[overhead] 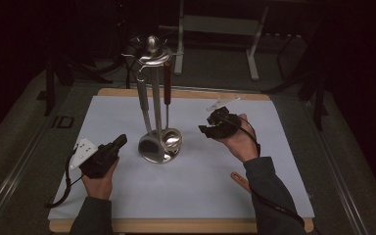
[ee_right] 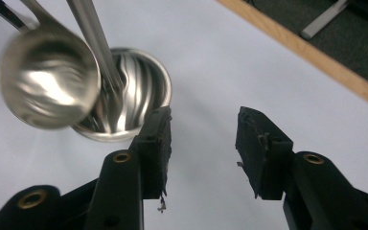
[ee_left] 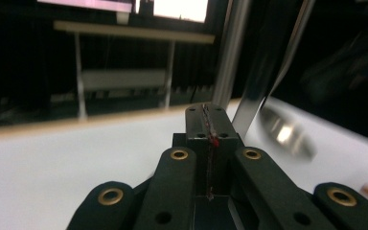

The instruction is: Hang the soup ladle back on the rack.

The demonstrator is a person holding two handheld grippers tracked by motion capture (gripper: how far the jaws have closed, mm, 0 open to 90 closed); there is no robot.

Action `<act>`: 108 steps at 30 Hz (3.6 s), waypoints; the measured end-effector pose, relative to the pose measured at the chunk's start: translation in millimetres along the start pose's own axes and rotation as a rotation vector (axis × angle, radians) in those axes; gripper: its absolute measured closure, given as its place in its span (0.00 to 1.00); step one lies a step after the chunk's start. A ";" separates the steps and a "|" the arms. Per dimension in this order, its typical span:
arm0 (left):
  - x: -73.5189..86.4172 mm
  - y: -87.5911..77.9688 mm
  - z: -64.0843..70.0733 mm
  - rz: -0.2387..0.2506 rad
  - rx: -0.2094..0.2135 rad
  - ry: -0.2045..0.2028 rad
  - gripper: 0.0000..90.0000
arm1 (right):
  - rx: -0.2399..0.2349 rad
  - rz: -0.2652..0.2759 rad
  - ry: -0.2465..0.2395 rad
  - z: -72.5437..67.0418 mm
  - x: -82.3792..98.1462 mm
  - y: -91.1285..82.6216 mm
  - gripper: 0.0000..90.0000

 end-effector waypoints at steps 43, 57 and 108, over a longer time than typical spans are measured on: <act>-178.3 44.5 64.6 0.344 0.038 0.120 1.00 | -0.036 -0.053 0.088 7.0 47.1 27.6 0.60; -178.8 44.0 59.1 0.347 0.001 0.110 1.00 | -0.035 -0.053 0.097 8.4 49.6 28.4 0.59; -142.5 26.1 3.8 0.221 -0.003 0.069 0.96 | -0.010 -0.093 0.086 23.9 69.2 18.7 0.59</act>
Point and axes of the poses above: each handheld gripper's, and its own axes: y roughly forward along the jaws, x roughly out of its underside, z roughly to its right, the point moved 8 cm from there along y, roughly forward along the jaws, and after that the axes turned 2 degrees about z, right-handed, at the moved point
